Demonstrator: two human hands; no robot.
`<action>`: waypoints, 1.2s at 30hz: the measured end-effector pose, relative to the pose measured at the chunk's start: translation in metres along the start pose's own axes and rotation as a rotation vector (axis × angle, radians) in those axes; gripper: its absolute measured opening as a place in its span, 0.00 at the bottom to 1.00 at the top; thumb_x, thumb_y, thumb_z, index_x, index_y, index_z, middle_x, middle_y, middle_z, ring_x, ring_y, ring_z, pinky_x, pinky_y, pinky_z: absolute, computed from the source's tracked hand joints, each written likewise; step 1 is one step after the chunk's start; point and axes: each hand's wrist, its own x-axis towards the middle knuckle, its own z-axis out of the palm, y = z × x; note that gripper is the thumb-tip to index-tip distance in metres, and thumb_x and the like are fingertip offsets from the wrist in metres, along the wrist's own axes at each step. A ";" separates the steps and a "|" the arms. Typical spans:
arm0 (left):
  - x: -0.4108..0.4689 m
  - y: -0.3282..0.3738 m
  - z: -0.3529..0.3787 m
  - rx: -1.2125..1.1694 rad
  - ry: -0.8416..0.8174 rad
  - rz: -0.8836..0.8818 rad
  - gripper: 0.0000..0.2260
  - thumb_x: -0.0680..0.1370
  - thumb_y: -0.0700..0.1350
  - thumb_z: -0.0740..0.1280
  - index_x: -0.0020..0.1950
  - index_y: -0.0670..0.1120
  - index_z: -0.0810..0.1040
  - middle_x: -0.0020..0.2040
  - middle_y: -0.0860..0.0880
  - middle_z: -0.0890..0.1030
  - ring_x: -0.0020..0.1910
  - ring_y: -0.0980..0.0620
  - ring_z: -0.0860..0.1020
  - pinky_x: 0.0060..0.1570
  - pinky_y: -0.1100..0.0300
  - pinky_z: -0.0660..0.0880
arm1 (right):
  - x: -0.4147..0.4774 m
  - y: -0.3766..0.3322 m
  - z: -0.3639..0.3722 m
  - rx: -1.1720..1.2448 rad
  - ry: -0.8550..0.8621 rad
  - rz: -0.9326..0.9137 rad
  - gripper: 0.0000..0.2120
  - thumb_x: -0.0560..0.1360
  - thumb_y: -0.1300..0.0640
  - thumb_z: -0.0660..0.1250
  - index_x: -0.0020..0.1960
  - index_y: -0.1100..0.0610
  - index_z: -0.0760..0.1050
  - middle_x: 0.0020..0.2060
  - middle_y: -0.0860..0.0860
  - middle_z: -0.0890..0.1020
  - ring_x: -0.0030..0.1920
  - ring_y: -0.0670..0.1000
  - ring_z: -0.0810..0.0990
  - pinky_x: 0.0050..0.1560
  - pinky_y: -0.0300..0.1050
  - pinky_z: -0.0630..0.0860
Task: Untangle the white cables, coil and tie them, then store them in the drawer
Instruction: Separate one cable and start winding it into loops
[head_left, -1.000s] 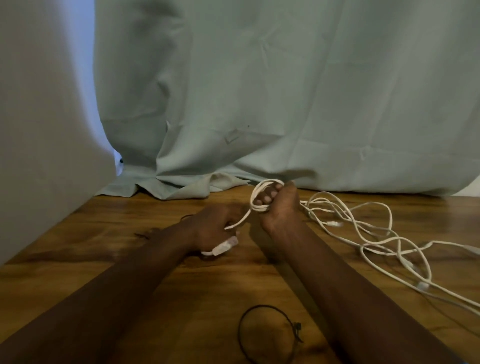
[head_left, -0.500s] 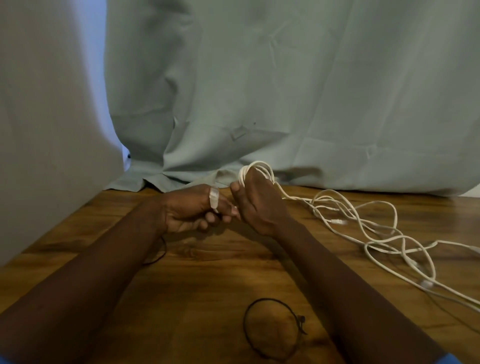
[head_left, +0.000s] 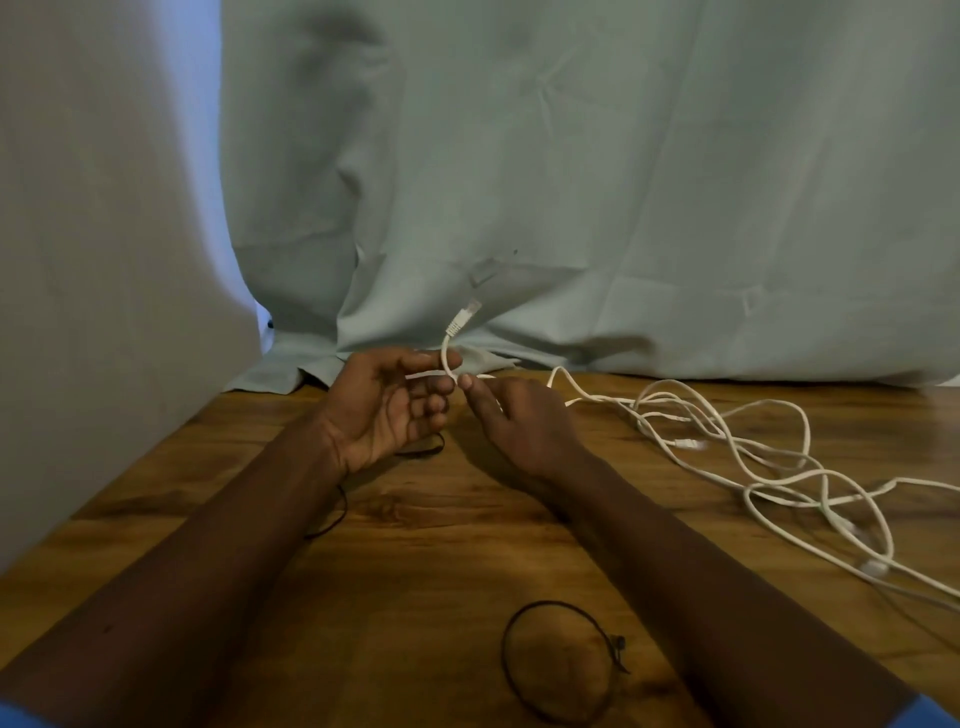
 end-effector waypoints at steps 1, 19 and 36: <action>0.002 -0.002 0.000 0.049 0.047 0.032 0.09 0.77 0.45 0.67 0.52 0.42 0.82 0.33 0.50 0.77 0.24 0.58 0.74 0.26 0.64 0.76 | 0.001 -0.002 -0.001 0.125 -0.018 0.032 0.27 0.83 0.37 0.55 0.29 0.47 0.70 0.25 0.45 0.73 0.28 0.46 0.72 0.35 0.48 0.69; 0.013 -0.036 0.011 0.407 0.152 0.176 0.10 0.81 0.45 0.69 0.58 0.42 0.86 0.54 0.39 0.87 0.53 0.45 0.85 0.59 0.48 0.79 | 0.009 -0.001 -0.001 1.666 -0.303 0.695 0.26 0.84 0.48 0.53 0.27 0.52 0.63 0.17 0.47 0.58 0.14 0.44 0.55 0.17 0.31 0.53; 0.015 -0.048 0.033 0.908 0.268 0.444 0.12 0.73 0.47 0.72 0.54 0.54 0.78 0.41 0.49 0.85 0.39 0.53 0.84 0.42 0.51 0.82 | 0.007 -0.005 0.001 1.109 0.121 0.694 0.16 0.82 0.52 0.63 0.38 0.59 0.75 0.25 0.54 0.73 0.22 0.50 0.69 0.23 0.39 0.64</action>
